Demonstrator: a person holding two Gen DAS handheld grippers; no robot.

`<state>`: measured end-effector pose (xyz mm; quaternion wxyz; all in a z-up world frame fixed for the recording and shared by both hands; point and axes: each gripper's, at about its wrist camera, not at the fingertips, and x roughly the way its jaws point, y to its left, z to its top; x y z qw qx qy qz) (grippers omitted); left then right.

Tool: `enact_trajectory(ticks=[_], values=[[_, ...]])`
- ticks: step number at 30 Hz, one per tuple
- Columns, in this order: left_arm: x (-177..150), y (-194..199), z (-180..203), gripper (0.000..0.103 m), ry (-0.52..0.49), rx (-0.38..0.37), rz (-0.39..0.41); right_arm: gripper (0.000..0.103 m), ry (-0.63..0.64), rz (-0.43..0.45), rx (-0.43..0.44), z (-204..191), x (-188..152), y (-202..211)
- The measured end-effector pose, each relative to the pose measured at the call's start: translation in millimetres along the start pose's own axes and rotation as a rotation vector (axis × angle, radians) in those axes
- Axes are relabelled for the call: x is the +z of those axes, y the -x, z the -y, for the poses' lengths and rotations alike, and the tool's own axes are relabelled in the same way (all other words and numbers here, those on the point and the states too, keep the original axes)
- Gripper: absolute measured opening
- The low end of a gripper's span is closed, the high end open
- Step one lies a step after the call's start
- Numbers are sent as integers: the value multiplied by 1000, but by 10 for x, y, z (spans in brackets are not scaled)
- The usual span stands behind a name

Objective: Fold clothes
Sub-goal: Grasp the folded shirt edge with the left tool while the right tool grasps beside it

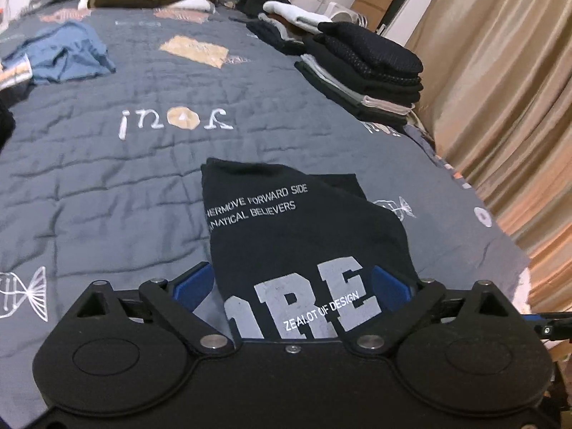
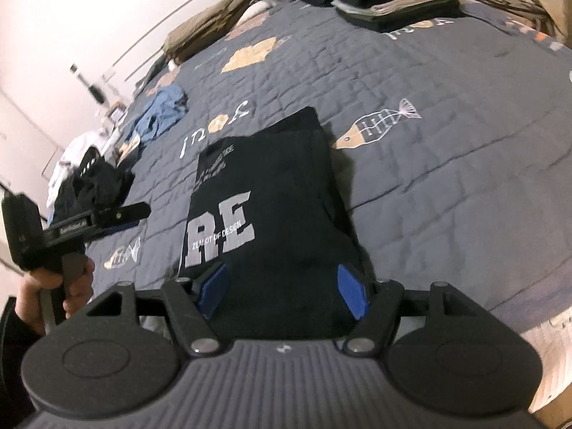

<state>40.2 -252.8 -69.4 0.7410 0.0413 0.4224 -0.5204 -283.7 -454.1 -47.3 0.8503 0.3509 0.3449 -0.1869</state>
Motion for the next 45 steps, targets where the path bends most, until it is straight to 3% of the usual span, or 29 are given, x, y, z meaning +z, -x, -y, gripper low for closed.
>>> enact_trajectory(ticks=[12,23,36,38,45], values=[[85,-246,-296,90,41,-47,-15,68,-39,-14,-23,186,-86,-119],[144,-847,-681,84,102,-85,-80,68,-134,-64,66,480,-110,-403],[131,-1335,-974,83,223,-246,-107,68,-156,-132,85,707,-106,-627],[190,-1396,-948,76,220,-268,-115,68,-166,-137,94,751,-106,-658],[316,-1526,-889,74,200,-291,-132,68,-182,-150,146,877,-67,-745]])
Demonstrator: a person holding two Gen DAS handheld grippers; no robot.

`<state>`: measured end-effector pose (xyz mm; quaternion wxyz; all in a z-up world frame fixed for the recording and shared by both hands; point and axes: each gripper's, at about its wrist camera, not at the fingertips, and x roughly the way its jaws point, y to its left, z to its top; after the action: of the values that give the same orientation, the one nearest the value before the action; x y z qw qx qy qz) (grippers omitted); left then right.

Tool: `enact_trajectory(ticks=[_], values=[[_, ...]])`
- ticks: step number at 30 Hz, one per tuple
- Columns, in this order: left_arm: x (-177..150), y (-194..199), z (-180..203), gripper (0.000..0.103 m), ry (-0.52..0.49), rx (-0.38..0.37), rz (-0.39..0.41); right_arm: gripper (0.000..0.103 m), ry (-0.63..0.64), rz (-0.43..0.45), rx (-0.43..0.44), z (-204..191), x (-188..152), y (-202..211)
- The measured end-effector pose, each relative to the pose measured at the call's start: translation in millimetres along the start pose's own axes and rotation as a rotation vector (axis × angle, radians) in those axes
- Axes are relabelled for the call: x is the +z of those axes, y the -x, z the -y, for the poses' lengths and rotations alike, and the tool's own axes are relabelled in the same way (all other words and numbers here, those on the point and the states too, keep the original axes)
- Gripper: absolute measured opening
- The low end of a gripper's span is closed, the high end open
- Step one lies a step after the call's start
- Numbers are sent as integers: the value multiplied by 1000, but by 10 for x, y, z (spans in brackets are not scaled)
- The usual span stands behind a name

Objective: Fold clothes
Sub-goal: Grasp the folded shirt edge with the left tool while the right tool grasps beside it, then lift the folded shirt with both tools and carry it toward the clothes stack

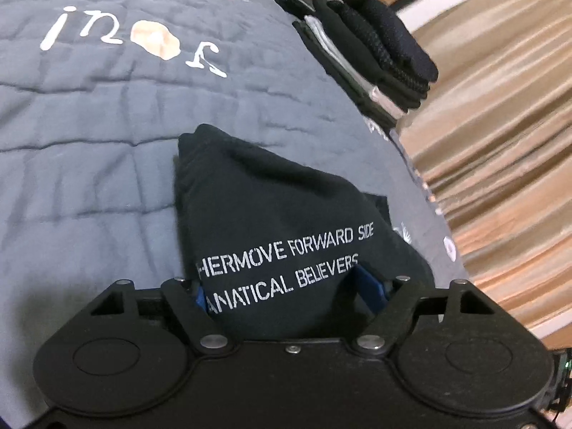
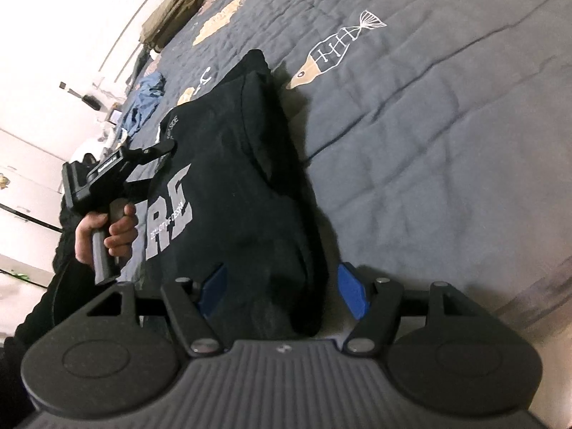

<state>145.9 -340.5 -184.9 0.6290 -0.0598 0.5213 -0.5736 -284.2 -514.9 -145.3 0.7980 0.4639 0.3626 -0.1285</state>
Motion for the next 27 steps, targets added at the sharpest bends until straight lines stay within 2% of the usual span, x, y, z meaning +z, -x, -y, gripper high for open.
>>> enact_trajectory(ticks=[3,8,11,13,17,18,19,20,24,27], values=[[-12,-24,-59,75,5,-2,-16,68,-6,-16,12,96,51,-56],[-40,-46,-90,76,10,-9,-2,72,-50,-39,89,285,105,-231],[-36,-61,-100,76,11,-12,0,82,-54,-36,140,311,136,-295],[-40,-56,-100,76,9,-12,1,94,-73,-39,184,305,147,-337],[-43,-62,-99,76,4,-11,4,94,-9,-129,282,91,169,-426],[-45,-61,-98,76,3,-11,5,94,19,-144,297,37,161,-443],[-46,-59,-97,76,3,-11,5,93,41,-153,277,21,161,-479],[-48,-59,-96,76,2,-10,5,92,36,-165,265,57,172,-532],[-34,-66,-86,76,4,-6,-2,91,-119,-133,334,274,235,-607],[10,-31,-53,74,27,-16,-8,94,-95,-143,333,96,268,-670]])
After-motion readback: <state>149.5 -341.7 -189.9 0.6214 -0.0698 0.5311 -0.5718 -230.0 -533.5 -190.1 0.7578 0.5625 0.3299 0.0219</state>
